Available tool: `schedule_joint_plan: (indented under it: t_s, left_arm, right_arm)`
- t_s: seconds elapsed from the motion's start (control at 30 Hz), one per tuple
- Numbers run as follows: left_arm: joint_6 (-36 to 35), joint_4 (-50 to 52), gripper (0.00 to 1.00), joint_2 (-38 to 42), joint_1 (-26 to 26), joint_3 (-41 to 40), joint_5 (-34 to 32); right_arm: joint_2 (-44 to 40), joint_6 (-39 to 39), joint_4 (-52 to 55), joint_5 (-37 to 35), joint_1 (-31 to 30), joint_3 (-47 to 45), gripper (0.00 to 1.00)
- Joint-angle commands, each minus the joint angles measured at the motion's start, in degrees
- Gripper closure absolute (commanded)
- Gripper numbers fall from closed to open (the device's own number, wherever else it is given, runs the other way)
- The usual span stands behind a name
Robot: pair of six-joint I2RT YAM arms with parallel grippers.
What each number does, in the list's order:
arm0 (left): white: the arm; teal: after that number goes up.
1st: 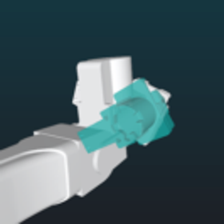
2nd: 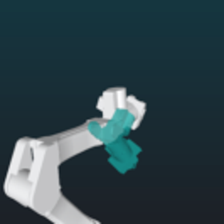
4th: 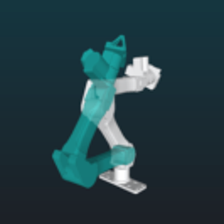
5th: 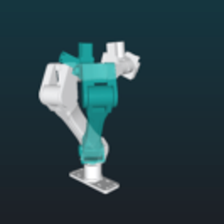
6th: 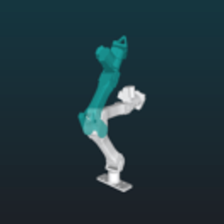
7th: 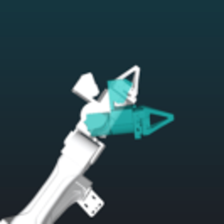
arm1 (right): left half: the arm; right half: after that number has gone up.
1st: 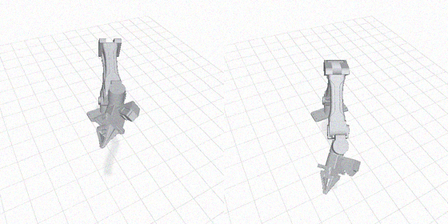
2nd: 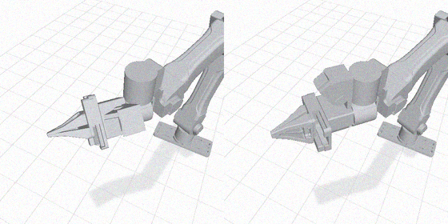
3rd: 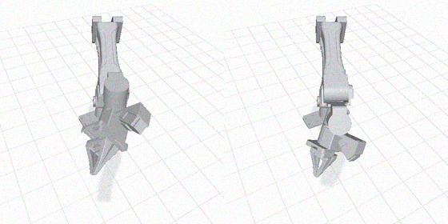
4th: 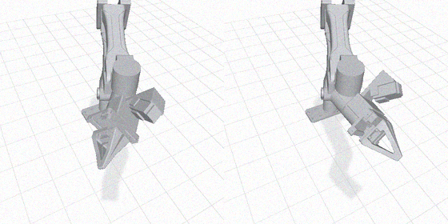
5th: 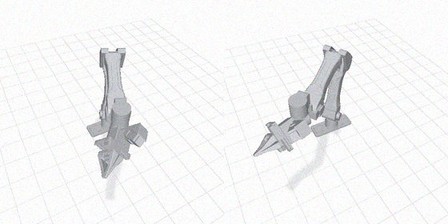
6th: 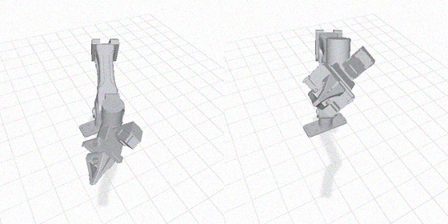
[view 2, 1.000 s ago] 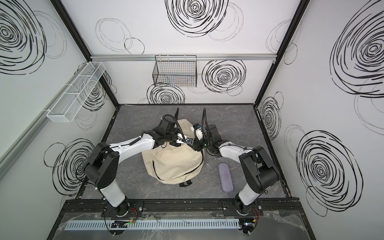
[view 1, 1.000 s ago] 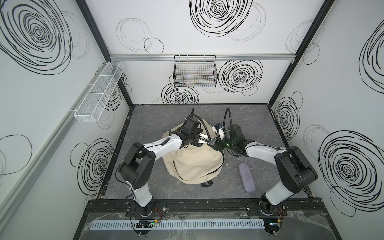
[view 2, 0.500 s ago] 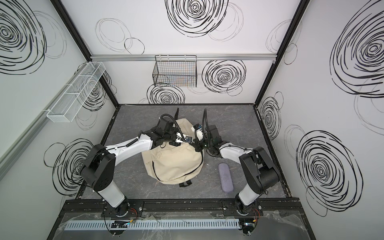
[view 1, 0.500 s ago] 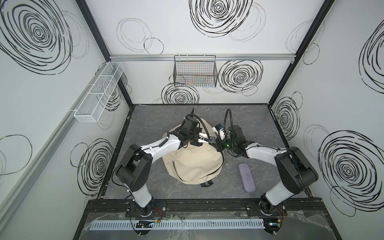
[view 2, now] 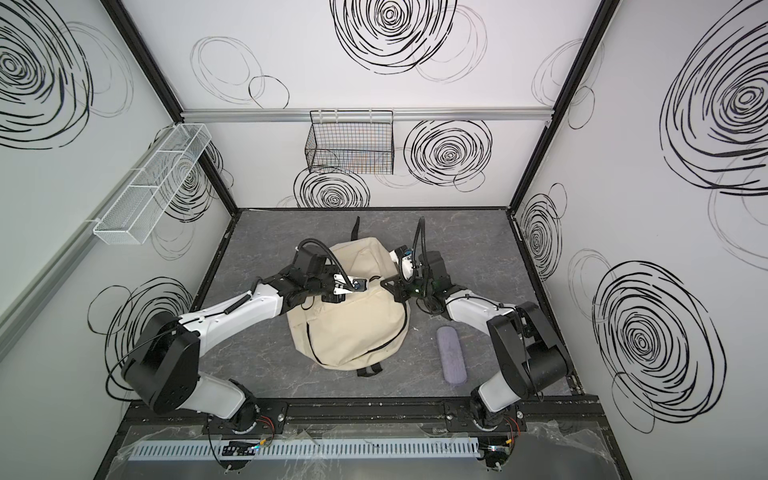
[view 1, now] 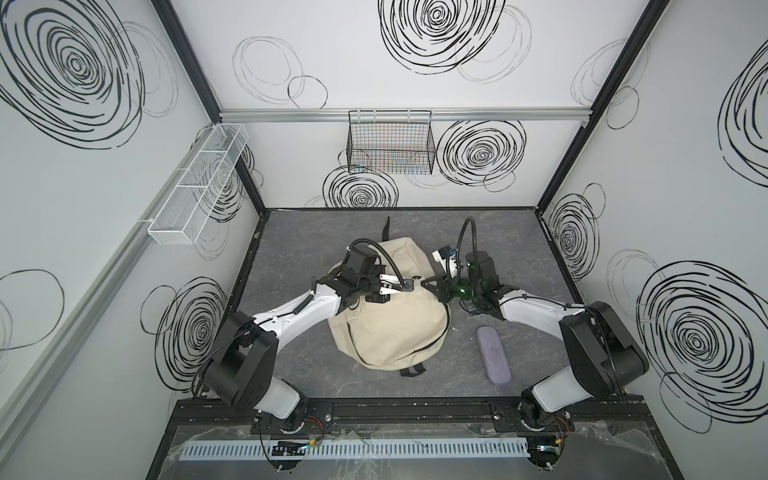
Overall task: Pack books, pencil case, and school supplies into a backpack
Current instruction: Unzip the student bag at the center of the table, then pick up the glasses case from the bottom-right of the table.
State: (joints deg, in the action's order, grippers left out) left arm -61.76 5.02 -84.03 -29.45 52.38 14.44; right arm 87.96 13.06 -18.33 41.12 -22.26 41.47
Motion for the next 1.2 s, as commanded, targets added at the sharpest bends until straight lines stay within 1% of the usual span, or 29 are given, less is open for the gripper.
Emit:
schedule_joint_plan:
  t_s: [0.0,0.07,0.23,0.3,0.4,0.6,0.7,0.77,0.83,0.87,0.9,0.93,0.97,1.0,1.03,1.07,1.17]
  left_arm:
    - [2.59,1.69,1.0,4.26,1.5,-1.36,-2.69]
    - [3.05,2.64,1.0,5.71,2.14,-1.97,-4.57]
    - [8.08,4.54,1.0,10.12,5.04,-3.19,-11.83]
    - [11.18,4.14,1.0,12.45,5.58,-4.73,-15.21]
    - [13.85,3.97,1.0,14.86,5.8,-7.24,-18.43]
    - [17.02,3.95,1.0,16.93,8.4,-12.56,-20.15]
    - [18.25,3.89,1.0,17.39,9.23,-13.22,-21.05]
    - [19.16,4.83,1.0,17.47,9.51,-12.71,-20.47]
    - [19.65,5.57,1.0,17.93,9.17,-12.14,-18.19]
    - [19.79,4.82,1.0,18.61,8.61,-12.26,-16.72]
    - [20.36,3.4,0.93,19.45,7.75,-12.45,-16.04]
    - [21.23,2.29,0.73,20.09,7.08,-12.43,-15.8]
    - [22.27,1.32,0.55,20.74,6.66,-12.18,-15.47]
    - [23.13,1.05,0.46,21.31,6.36,-11.55,-14.65]
    - [23.62,1.28,0.42,21.75,6.22,-10.91,-13.59]
    - [23.98,1.59,0.41,22.18,6.2,-10.12,-12.52]
    - [25.69,1.31,0.4,23.55,5.67,-8.22,-11.45]
  right_arm:
    - [0.37,1.82,1.38,-3.45,2.67,0.1,1.0]
    - [0.32,1.94,2.37,-4.27,3.29,0.74,1.0]
    - [0.55,4.49,1.48,-5.05,6.02,1.02,1.0]
    - [1.58,4.93,1.36,-5.45,6.45,2.0,1.0]
    - [4.26,4.87,2.43,-5.73,6.5,4.72,1.0]
    - [7.24,3.53,4.62,-7.78,6.83,8.61,1.0]
    - [7.99,3.21,4.73,-8.52,6.93,9.22,1.0]
    - [8.6,3.55,4.79,-8.05,6.78,9.85,1.0]
    - [8.96,4.12,5.43,-6.7,6.05,10.69,1.0]
    - [8.85,4.04,6.83,-6.48,5.09,11.51,0.95]
    - [8.5,3.63,9.02,-7.68,3.82,12.41,0.86]
    - [7.72,3.58,11.49,-9.92,2.68,13.31,0.75]
    - [6.36,4.16,14.58,-13.33,1.54,14.07,0.61]
    - [4.69,5.74,17.62,-16.54,1.05,14.43,0.54]
    - [2.64,7.21,19.66,-18.51,0.98,14.0,0.5]
    - [0.05,9.28,21.8,-21.06,1.05,12.86,0.48]
    - [-9.44,13.87,28.68,-28.82,1.16,8.28,0.41]
